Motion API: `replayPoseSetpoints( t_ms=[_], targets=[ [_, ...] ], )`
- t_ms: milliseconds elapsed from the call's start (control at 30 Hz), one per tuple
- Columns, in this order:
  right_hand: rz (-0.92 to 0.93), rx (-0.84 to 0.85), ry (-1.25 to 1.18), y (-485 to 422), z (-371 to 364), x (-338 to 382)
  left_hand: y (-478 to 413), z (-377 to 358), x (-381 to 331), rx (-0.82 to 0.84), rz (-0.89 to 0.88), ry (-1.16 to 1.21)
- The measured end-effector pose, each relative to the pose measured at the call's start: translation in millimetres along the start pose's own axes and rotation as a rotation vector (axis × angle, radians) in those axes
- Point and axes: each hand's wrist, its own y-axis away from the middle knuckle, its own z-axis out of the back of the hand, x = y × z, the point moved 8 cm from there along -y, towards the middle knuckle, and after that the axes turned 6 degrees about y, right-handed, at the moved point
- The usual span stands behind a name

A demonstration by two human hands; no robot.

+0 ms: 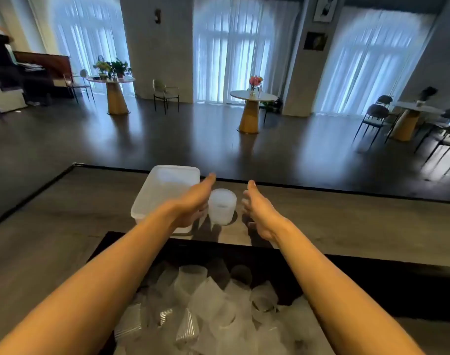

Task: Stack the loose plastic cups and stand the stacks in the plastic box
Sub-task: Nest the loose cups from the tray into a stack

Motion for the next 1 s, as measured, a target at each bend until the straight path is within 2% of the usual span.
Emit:
replayPoseSetpoints(
  t_ms=[100,233,300,433,600,767,900,1000],
  targets=[
    [0.054,0.023,-0.059,0,-7,7,-3,-7,-2,-0.027,-0.049,-0.009],
    [0.129,-0.058,-0.01,-3,1,12,-2,-6,-11,-0.091,-0.11,0.012],
    [0.212,-0.113,-0.01,-3,12,19,-6,2,-19,-0.149,-0.2,-0.014],
    [0.332,-0.179,-0.023,18,23,31,14,-1,-34,-0.163,-0.449,-0.217],
    [0.384,-0.111,-0.008,52,16,18,47,1,-18,-0.23,-0.539,-0.269],
    [0.327,0.016,-0.001,82,0,-21,76,7,28,-0.184,-0.489,-0.326],
    [0.258,0.081,0.304,93,-31,-55,99,32,62,-0.311,-0.488,-0.225],
    [0.312,0.09,0.644,93,-62,-74,113,50,82,-0.352,-0.497,-0.182]
  ],
)
